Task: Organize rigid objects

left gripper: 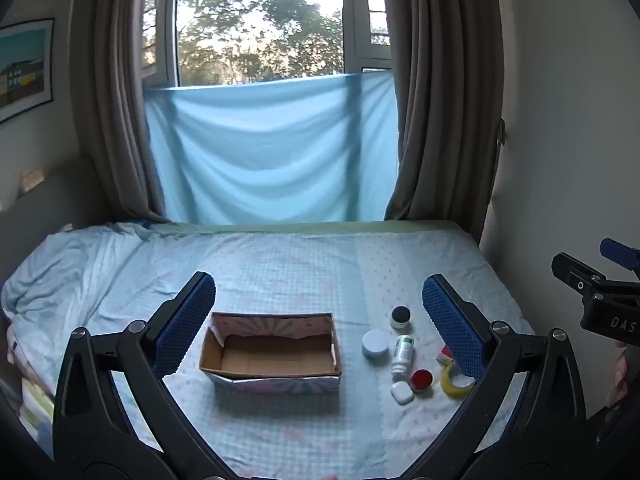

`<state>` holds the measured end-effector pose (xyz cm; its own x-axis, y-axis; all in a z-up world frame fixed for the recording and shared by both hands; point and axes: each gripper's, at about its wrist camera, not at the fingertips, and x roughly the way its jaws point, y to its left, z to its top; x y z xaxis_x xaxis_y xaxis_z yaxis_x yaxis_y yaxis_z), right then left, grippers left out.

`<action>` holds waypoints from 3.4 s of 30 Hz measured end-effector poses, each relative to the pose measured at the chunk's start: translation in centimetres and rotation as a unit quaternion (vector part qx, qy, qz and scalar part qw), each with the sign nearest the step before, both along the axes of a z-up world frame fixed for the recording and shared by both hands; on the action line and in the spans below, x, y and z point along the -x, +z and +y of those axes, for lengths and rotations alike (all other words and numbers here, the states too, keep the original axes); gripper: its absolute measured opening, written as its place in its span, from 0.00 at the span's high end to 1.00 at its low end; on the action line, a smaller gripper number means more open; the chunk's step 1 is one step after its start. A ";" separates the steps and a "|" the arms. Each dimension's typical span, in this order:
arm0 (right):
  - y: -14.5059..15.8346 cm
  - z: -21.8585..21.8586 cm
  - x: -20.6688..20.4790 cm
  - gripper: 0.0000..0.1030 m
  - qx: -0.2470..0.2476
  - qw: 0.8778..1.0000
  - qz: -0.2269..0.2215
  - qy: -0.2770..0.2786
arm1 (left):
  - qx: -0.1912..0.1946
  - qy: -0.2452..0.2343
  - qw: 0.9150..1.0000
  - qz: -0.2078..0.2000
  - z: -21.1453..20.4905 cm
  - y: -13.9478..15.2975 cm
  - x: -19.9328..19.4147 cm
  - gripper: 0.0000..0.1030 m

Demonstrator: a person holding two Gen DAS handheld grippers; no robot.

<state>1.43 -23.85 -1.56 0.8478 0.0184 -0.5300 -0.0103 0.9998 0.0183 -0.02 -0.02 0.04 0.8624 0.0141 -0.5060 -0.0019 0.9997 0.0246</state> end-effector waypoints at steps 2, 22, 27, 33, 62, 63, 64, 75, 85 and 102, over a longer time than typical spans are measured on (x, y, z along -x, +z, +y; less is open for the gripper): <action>-0.1 0.0 0.1 0.00 0.000 1.000 0.001 0.003 | 0.000 -0.002 1.000 -0.001 -0.1 -0.1 -0.3 0.00; -0.3 -0.1 0.3 0.00 -0.006 1.000 -0.003 0.000 | 0.005 0.011 1.000 -0.020 0.5 0.0 0.4 0.00; -0.4 -0.3 0.2 0.00 -0.007 1.000 -0.006 -0.002 | 0.006 0.012 1.000 -0.020 0.6 0.0 0.4 0.00; -0.7 -0.3 0.0 0.00 -0.001 1.000 -0.004 -0.003 | 0.012 0.009 1.000 -0.018 0.9 0.0 0.3 0.00; -0.4 0.1 0.1 0.00 0.009 1.000 0.003 -0.018 | 0.011 0.003 1.000 -0.020 1.0 0.1 0.5 0.00; -0.4 0.1 0.1 0.00 0.009 1.000 0.003 -0.017 | 0.011 0.003 1.000 -0.020 1.0 0.1 0.6 0.00; -0.4 0.1 0.1 0.00 0.008 1.000 0.003 -0.017 | 0.011 0.004 1.000 -0.020 1.0 0.2 0.6 0.00; -0.5 0.2 0.5 0.00 0.011 1.000 0.001 -0.018 | 0.011 0.005 1.000 -0.018 0.9 0.1 0.7 0.00; -0.6 0.3 0.9 0.00 0.009 1.000 0.001 -0.020 | 0.006 0.001 1.000 -0.017 0.5 -0.1 0.7 0.00; -1.6 -2.5 -1.2 0.00 0.008 0.999 0.046 -0.026 | 0.029 -0.018 0.999 0.042 -3.4 -2.5 -4.4 0.00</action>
